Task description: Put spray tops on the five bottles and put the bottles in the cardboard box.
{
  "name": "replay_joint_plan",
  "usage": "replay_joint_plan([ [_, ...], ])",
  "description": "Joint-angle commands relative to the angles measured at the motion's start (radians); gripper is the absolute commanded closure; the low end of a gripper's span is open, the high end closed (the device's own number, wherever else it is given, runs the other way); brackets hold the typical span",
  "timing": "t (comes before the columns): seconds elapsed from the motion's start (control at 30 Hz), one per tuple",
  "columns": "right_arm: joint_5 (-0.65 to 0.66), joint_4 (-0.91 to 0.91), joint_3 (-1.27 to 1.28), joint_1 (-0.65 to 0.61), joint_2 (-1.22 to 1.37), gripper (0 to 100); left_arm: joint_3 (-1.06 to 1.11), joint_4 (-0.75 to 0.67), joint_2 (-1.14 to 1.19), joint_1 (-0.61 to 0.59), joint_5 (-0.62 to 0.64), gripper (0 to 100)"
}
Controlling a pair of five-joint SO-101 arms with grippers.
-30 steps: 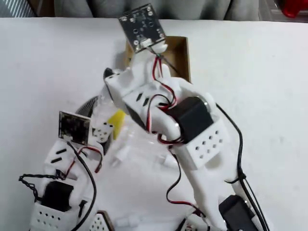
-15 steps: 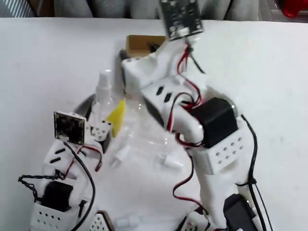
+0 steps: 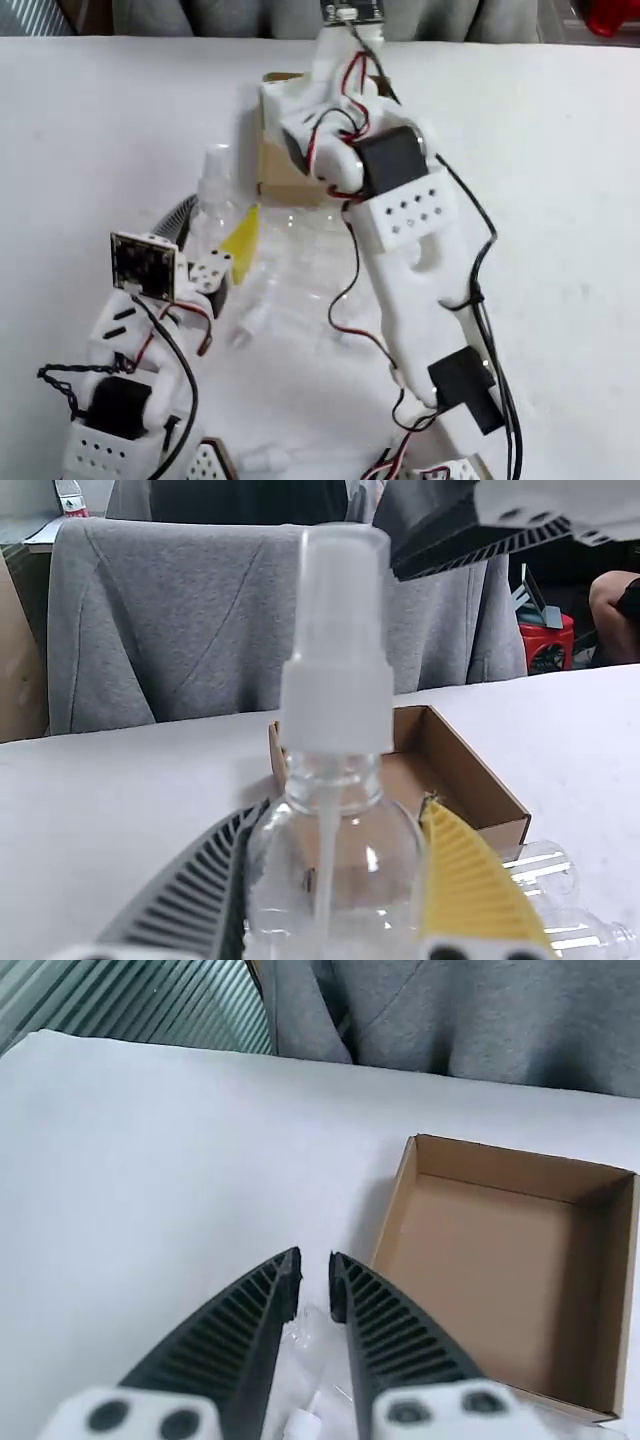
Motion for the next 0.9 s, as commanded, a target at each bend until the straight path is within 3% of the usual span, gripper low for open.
replay_joint_plan([
  [0.0, -0.008, 0.016, -0.044, -0.065, -0.015, 97.5, -0.011, -0.034, -0.012, -0.004, 0.014, 94],
  [0.27, 0.002, 0.134, -0.044, -0.177, -0.084, 97.5, -0.011, -0.034, -0.012, -0.004, 0.014, 94],
  [0.53, 0.011, 0.105, -0.046, -0.104, -0.117, 97.1, -0.009, -0.034, -0.012, -0.004, 0.014, 94],
  [0.67, 0.147, 0.065, -0.046, 0.012, -0.134, 97.1, -0.009, -0.034, -0.012, -0.004, 0.014, 94],
  [0.87, 0.470, -0.008, -0.046, 0.150, -0.134, 97.4, -0.011, -0.034, -0.012, -0.007, 0.014, 94],
])
